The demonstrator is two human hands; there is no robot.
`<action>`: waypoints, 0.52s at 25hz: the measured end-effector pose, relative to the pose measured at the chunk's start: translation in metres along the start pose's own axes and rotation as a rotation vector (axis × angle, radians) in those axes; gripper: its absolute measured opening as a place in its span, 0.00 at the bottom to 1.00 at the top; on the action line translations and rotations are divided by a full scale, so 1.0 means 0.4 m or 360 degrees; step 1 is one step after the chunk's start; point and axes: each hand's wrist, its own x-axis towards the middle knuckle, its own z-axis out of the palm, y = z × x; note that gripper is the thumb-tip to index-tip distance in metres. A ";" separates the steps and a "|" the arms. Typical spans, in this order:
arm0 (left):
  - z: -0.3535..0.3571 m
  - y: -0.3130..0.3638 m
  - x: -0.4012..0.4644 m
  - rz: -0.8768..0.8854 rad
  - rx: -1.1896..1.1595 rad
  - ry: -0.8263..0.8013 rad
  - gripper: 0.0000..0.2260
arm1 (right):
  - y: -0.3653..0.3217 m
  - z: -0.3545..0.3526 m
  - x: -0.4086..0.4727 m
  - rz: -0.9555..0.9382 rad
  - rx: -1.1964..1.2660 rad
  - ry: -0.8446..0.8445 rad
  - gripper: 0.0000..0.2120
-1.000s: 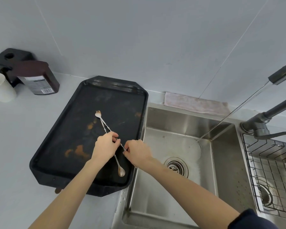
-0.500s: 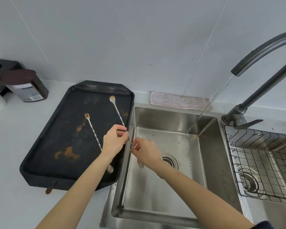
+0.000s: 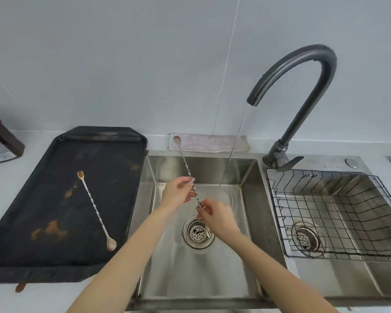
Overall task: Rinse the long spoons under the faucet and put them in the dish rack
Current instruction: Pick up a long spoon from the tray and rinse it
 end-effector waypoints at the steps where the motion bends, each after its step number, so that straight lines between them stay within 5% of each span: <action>1: 0.022 0.004 0.004 0.0002 -0.0011 -0.0012 0.10 | 0.018 -0.010 -0.004 -0.0004 0.0003 0.0006 0.10; 13: 0.207 0.091 0.042 0.0030 -0.0051 -0.0140 0.11 | 0.180 -0.099 0.007 0.0121 0.0070 -0.0010 0.12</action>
